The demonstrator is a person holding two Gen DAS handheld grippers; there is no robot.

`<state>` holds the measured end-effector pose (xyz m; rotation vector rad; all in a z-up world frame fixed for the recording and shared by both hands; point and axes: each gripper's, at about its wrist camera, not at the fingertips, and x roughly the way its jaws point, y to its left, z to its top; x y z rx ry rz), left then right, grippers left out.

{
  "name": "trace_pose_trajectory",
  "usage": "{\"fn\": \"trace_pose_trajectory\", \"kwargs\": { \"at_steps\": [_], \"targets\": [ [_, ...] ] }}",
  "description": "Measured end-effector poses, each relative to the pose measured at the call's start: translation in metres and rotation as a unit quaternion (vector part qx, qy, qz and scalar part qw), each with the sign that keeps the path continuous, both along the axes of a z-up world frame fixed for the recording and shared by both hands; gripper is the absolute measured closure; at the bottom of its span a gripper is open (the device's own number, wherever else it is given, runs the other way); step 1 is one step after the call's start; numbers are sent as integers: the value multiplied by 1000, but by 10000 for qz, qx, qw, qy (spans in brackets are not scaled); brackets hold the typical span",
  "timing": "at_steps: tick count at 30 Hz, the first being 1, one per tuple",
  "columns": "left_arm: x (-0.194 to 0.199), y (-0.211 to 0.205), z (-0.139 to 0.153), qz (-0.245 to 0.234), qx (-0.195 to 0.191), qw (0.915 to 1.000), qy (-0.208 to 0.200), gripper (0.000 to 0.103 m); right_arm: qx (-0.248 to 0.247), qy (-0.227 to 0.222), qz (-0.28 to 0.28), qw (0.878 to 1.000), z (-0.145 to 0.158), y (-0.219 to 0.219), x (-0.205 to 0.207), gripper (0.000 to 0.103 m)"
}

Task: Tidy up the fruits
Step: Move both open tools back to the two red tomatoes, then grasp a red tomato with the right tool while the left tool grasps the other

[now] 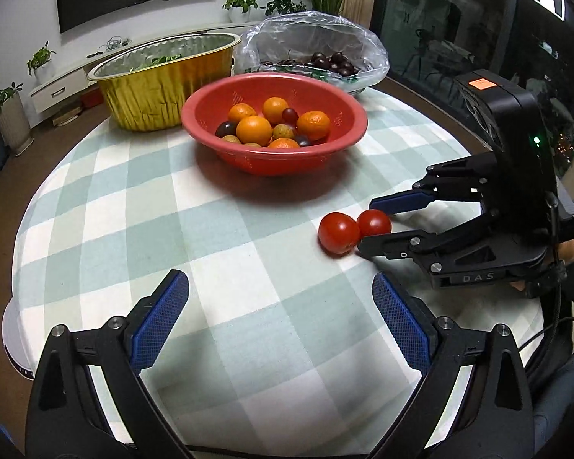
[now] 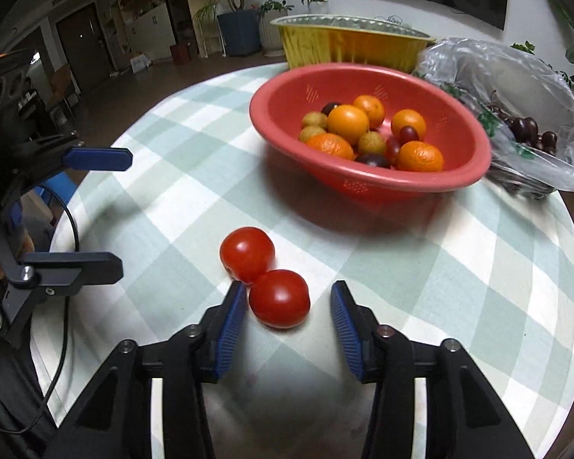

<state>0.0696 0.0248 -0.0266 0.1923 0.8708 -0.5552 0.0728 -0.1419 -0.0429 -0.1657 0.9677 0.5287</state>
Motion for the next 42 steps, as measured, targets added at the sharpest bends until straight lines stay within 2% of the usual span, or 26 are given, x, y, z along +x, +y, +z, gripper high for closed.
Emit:
{"fn": "trace_pose_trajectory", "kwargs": {
  "at_steps": [7,9,17,27,33,35,37,42],
  "targets": [
    [8,-6,-5,-49,110,9999,52,5,-163,-45,114,9998,-3,4,-4,64],
    [11,-8,-6,-66,139,9999,52,5,-143,-39,116,9998,-2,3,-4,69],
    [26,-34,-9,-333,345,9988,85,5,52,-71,-54,9999,6,-7,-12,69],
    [41,-77,-28,-563,527,9968,189,7,379,-116,-636,9972,18,-51,-31,69],
    [45,-81,-35,-551,563,9965,274,41,477,-121,-795,9956,19,-63,-34,69],
    [45,-81,-35,-549,567,9965,266,45,502,-121,-802,9954,18,-63,-34,69],
    [44,-82,-36,-562,576,9964,264,56,528,-115,-799,9953,18,-62,-34,69],
    [41,-87,-40,-656,605,9957,269,60,553,-101,-792,9953,17,-61,-33,69]
  ]
}}
